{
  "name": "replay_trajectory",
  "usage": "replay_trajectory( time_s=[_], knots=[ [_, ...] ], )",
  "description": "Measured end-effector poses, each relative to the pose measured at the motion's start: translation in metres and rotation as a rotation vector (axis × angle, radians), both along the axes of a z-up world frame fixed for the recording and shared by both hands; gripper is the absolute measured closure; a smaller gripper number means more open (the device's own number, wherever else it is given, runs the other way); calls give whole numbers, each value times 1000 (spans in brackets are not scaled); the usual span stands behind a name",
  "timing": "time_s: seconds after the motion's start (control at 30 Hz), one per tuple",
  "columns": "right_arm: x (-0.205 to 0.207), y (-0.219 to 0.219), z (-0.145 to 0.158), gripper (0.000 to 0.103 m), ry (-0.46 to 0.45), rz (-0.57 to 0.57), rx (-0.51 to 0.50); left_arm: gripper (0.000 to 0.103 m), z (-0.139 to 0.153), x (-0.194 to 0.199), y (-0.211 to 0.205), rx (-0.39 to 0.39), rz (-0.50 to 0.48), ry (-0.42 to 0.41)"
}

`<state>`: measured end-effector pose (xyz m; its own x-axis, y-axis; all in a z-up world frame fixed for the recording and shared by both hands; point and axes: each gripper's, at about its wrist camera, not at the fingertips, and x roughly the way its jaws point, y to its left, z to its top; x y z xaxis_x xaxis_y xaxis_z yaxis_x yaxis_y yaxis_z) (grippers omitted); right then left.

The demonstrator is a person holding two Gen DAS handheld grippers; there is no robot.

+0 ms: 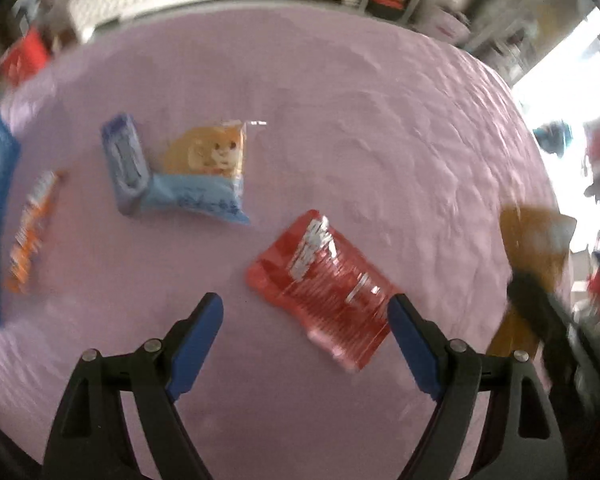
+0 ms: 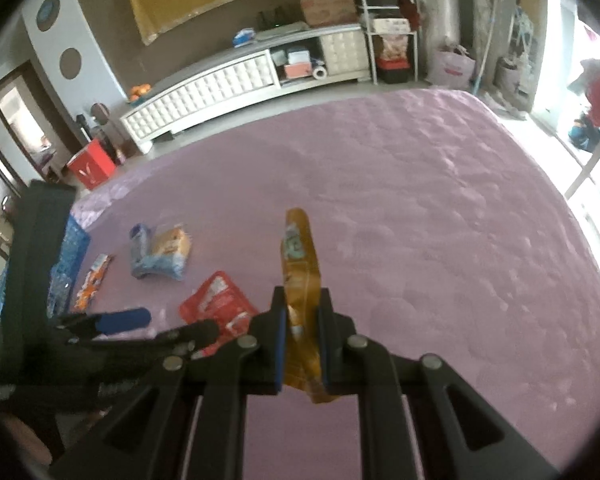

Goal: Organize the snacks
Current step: 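Grasp the red pack with the left tool while the right tool holds the yellow pack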

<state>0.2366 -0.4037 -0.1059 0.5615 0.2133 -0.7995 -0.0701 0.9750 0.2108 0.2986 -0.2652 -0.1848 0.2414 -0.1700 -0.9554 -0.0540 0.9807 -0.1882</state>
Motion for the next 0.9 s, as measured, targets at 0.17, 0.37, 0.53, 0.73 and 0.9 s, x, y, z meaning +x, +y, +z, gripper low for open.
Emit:
replay_trajectory(
  time_s=[0.17,0.37,0.53,0.73,0.9],
  knots=[
    [-1,-5,-9,86,34,-3,2,20,-16,13,-16,37,77,24],
    [0,-9,-17,86,74,12,34,17,-19,14,-34,157,91,1],
    [2,-5,-29,86,129,5,-34,28,-15,11,-48,183,22,-15],
    [-1,-3,-29,86,144,8,-43,64,-3,-1,-50,208,-99,-74],
    [-6,6,-29,86,133,39,-67,103,-2,-9,-37,115,-173,-44]
  ],
)
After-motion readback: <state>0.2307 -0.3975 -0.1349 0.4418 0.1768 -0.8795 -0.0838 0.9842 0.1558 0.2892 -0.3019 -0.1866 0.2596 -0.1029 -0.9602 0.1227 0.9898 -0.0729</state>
